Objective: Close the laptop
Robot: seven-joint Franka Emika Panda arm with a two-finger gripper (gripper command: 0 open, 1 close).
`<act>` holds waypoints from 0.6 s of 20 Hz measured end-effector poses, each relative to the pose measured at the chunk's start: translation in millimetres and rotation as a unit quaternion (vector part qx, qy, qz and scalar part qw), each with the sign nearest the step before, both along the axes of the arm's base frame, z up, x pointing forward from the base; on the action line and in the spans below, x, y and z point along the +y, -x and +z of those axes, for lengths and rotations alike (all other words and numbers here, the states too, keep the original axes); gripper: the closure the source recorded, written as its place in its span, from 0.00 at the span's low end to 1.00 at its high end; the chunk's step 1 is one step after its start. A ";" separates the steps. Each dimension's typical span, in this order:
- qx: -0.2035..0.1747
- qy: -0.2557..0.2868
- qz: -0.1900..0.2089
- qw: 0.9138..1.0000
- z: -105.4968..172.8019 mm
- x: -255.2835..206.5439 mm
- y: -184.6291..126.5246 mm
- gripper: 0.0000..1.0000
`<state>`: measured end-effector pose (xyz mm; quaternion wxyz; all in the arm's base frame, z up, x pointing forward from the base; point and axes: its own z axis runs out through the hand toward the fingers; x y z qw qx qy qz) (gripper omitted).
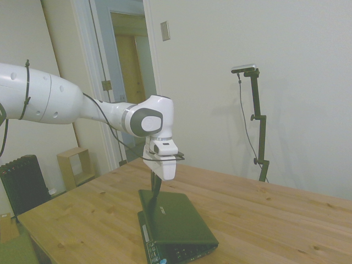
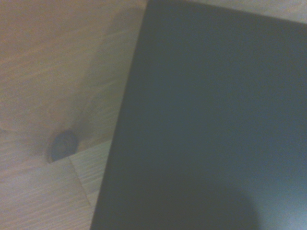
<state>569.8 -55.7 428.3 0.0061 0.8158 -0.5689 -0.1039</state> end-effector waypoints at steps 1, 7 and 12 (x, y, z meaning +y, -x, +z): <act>0.003 -0.001 0.000 1.000 -4.2 0.2 3.6 1.00; 0.021 0.001 0.000 1.000 -36.4 2.5 22.3 1.00; 0.031 0.002 0.000 1.000 -57.7 2.1 27.5 1.00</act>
